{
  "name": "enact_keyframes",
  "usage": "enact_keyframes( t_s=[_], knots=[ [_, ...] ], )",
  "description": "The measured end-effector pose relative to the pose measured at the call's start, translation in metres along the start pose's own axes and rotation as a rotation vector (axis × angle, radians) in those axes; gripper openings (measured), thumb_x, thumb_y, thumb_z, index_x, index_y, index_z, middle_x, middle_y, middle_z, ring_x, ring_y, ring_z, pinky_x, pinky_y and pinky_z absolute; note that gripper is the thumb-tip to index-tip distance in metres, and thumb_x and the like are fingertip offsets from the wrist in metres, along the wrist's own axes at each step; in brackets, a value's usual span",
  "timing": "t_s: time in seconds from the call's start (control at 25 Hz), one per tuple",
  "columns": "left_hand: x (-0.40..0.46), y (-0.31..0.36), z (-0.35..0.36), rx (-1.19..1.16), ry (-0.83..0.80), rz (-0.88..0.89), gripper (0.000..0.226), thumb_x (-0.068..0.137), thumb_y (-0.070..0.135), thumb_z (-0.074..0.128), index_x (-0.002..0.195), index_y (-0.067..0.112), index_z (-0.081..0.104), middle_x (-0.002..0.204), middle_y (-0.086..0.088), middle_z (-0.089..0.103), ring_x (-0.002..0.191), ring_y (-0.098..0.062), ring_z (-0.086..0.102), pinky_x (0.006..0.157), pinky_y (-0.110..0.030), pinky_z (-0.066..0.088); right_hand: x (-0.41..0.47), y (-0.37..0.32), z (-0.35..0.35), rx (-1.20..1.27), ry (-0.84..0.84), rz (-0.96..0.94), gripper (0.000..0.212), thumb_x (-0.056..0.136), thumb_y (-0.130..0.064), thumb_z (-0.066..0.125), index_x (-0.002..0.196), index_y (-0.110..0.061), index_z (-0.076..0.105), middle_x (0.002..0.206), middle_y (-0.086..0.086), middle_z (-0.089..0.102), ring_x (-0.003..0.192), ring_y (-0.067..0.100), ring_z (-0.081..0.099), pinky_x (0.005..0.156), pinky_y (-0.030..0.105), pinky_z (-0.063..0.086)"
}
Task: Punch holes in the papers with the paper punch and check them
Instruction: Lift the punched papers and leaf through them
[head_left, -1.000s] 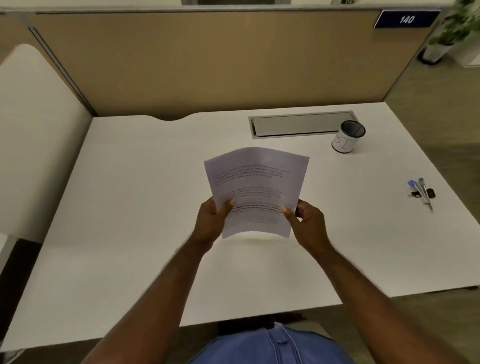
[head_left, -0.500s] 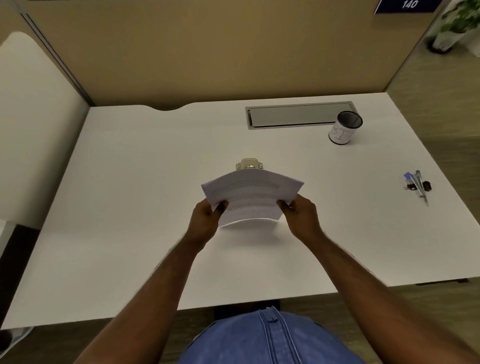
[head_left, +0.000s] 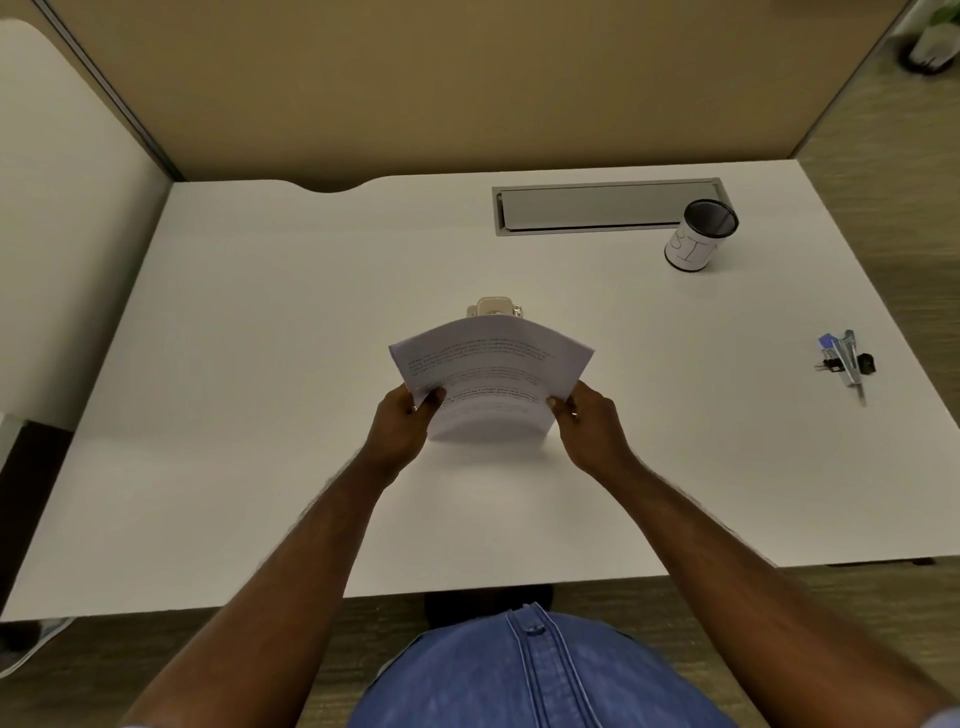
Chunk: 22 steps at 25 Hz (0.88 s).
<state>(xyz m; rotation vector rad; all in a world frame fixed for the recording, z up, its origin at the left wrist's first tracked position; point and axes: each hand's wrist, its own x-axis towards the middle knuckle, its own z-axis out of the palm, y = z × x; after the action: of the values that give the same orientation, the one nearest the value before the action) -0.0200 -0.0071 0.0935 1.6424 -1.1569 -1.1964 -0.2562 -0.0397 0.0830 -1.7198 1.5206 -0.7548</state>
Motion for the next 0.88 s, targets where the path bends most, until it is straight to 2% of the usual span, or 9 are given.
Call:
enact_keyframes(
  t_s=[0.08, 0.2, 0.36, 0.52, 0.72, 0.88],
  knots=[
    [0.003, -0.003, -0.001, 0.019, 0.004, 0.006, 0.027, 0.101, 0.021, 0.047, 0.123, 0.015, 0.060, 0.116, 0.001, 0.065, 0.104, -0.017, 0.059, 0.083, -0.018, 0.047, 0.001, 0.003, 0.002, -0.018, 0.005, 0.001, 0.030, 0.095, -0.006, 0.051, 0.124, -0.004, 0.057, 0.116, 0.014, 0.067, 0.098, 0.023, 0.062, 0.064, -0.006, 0.038],
    [0.005, -0.004, -0.002, -0.003, 0.016, 0.043, 0.027, 0.101, 0.021, 0.045, 0.122, 0.016, 0.061, 0.115, 0.000, 0.066, 0.103, -0.014, 0.060, 0.086, -0.025, 0.050, 0.003, 0.005, 0.001, -0.028, 0.034, -0.024, 0.028, 0.095, -0.007, 0.050, 0.122, -0.005, 0.058, 0.113, 0.014, 0.068, 0.092, 0.017, 0.060, 0.064, -0.006, 0.038],
    [0.005, -0.008, 0.004, 0.004, 0.030, 0.018, 0.028, 0.101, 0.019, 0.044, 0.123, 0.013, 0.061, 0.117, -0.001, 0.066, 0.105, -0.016, 0.059, 0.086, -0.024, 0.048, 0.005, 0.007, 0.003, -0.032, 0.022, -0.037, 0.027, 0.096, -0.007, 0.049, 0.121, -0.004, 0.058, 0.111, 0.013, 0.068, 0.093, 0.020, 0.063, 0.065, -0.006, 0.038],
    [0.008, -0.009, 0.005, 0.004, 0.031, 0.011, 0.029, 0.101, 0.019, 0.045, 0.125, 0.015, 0.059, 0.119, 0.001, 0.065, 0.106, -0.016, 0.059, 0.082, -0.015, 0.046, 0.009, 0.010, 0.002, -0.023, 0.009, -0.033, 0.025, 0.096, -0.008, 0.048, 0.119, -0.004, 0.059, 0.110, 0.010, 0.069, 0.092, 0.017, 0.062, 0.064, -0.004, 0.040],
    [0.010, -0.009, 0.003, 0.027, 0.056, 0.018, 0.028, 0.101, 0.018, 0.045, 0.124, 0.014, 0.060, 0.118, 0.000, 0.065, 0.106, -0.017, 0.059, 0.085, -0.021, 0.048, 0.012, 0.011, 0.003, -0.042, -0.024, -0.035, 0.026, 0.097, -0.008, 0.048, 0.119, -0.005, 0.059, 0.113, 0.012, 0.068, 0.091, 0.016, 0.061, 0.064, -0.004, 0.039],
    [0.014, 0.003, -0.001, -0.007, 0.086, 0.057, 0.022, 0.101, 0.019, 0.046, 0.116, 0.020, 0.063, 0.113, 0.002, 0.067, 0.102, -0.014, 0.061, 0.080, -0.016, 0.047, 0.020, 0.003, -0.005, -0.031, -0.001, -0.052, 0.024, 0.097, -0.011, 0.047, 0.118, -0.007, 0.059, 0.109, 0.010, 0.069, 0.086, 0.012, 0.057, 0.064, 0.001, 0.042]
  ],
)
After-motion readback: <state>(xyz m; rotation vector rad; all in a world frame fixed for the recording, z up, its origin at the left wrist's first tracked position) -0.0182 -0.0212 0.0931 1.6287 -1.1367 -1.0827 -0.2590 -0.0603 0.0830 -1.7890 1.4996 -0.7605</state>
